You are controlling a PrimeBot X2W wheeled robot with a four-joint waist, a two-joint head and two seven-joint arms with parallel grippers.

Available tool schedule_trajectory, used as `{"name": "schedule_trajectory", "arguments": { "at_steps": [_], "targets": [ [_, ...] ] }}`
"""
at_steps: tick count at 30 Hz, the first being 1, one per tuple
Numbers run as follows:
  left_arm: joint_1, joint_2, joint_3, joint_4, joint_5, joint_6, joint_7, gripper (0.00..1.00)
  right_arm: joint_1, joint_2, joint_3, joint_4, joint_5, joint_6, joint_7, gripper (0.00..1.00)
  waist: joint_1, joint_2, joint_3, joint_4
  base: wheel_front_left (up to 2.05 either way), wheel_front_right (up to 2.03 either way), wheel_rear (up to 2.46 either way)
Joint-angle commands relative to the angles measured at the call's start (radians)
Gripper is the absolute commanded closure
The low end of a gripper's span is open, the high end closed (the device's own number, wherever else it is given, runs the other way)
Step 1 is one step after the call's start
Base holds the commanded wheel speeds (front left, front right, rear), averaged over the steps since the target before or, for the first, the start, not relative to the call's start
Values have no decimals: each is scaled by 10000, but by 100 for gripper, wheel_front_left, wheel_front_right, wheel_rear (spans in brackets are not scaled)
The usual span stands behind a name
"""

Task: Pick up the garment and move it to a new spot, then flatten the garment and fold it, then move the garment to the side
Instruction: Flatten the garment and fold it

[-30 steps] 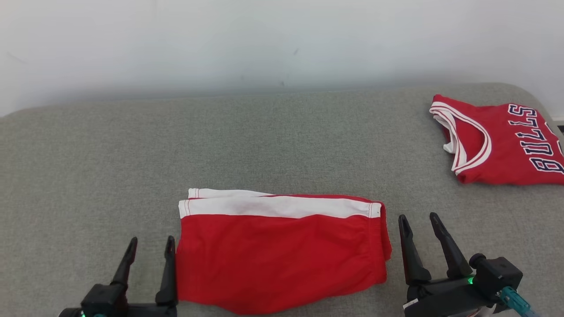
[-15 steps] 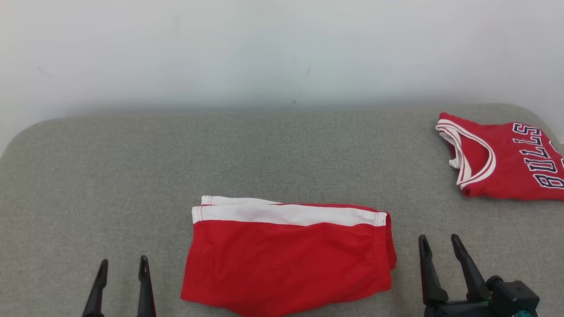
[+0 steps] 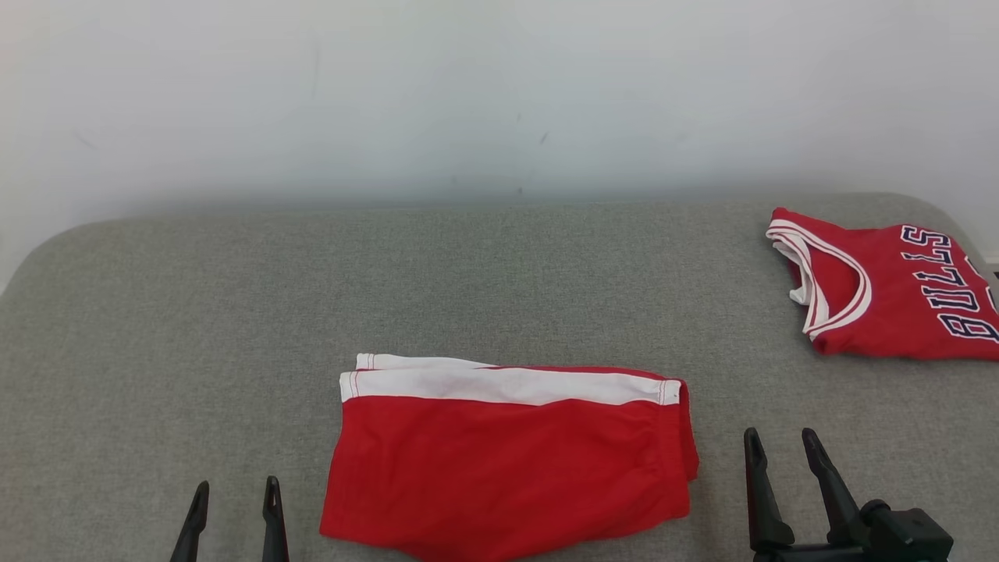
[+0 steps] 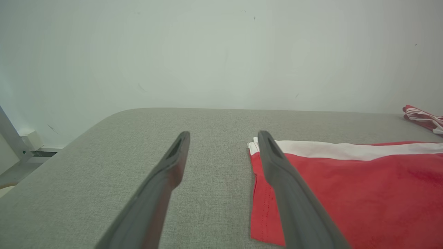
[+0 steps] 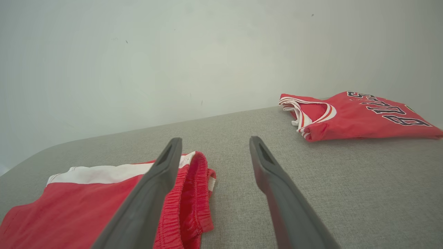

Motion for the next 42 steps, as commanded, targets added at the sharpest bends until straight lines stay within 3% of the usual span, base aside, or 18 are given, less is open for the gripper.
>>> {"name": "schedule_trajectory", "arguments": {
  "at_steps": [1, 31, 42],
  "targets": [
    [209, -68, 48, 25, 111, -41, -27, 0, 174, 38, -26, -37, -113, -19, 1, 0, 0, 1, -1, -16, 0, 0, 0],
    [116, -128, 199, -509, 211, 88, -27, 0, 52, 72, 35, 169, -59, -19, 1, 0, 0, 1, 80, 18, 0, 0, 0],
    [197, -126, 112, -504, 46, 303, -27, 0, -1247, 51, 885, 1891, -394, -19, 1, 0, 0, 1, 122, 70, 0, 0, 0]
  ]
}}
